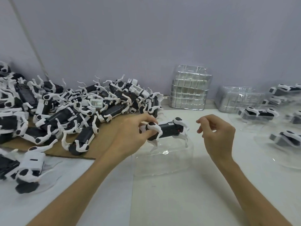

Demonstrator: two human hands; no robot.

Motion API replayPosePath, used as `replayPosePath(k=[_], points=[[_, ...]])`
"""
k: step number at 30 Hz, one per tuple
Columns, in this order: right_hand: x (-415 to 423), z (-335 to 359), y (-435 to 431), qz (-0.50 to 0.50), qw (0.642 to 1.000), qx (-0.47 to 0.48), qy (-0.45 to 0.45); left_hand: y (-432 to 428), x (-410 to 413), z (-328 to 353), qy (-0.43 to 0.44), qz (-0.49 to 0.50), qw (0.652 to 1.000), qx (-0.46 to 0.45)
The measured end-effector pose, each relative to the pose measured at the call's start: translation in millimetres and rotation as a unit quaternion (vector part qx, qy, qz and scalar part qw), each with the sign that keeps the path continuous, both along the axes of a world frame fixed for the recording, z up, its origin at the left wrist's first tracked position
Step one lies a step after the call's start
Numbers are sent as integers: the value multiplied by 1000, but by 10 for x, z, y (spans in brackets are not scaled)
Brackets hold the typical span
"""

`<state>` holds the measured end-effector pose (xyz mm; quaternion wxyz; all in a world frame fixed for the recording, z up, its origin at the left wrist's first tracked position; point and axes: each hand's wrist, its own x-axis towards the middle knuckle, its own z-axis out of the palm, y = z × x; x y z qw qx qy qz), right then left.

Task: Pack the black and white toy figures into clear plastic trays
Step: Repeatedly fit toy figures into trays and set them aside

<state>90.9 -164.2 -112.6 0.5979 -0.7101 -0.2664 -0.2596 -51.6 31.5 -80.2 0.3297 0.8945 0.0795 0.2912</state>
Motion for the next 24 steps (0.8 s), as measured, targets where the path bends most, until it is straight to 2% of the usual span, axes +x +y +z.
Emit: replayPosePath(k=[7, 12, 18, 21, 24], points=[[-12, -21, 34, 18, 1000, -3, -5, 81, 58, -41, -23, -10, 999, -49], [-9, -25, 33, 21, 1000, 0, 0, 84, 79, -144, -21, 1, 1000, -17], [-13, -23, 36, 21, 1000, -6, 0, 108, 44, -184, 38, -17, 999, 10], [-29, -21, 44, 27, 1000, -16, 4, 101, 38, -173, 21, -19, 999, 32], [-47, -29, 59, 57, 996, -64, 38, 86, 31, -174, -5, -14, 998, 67]])
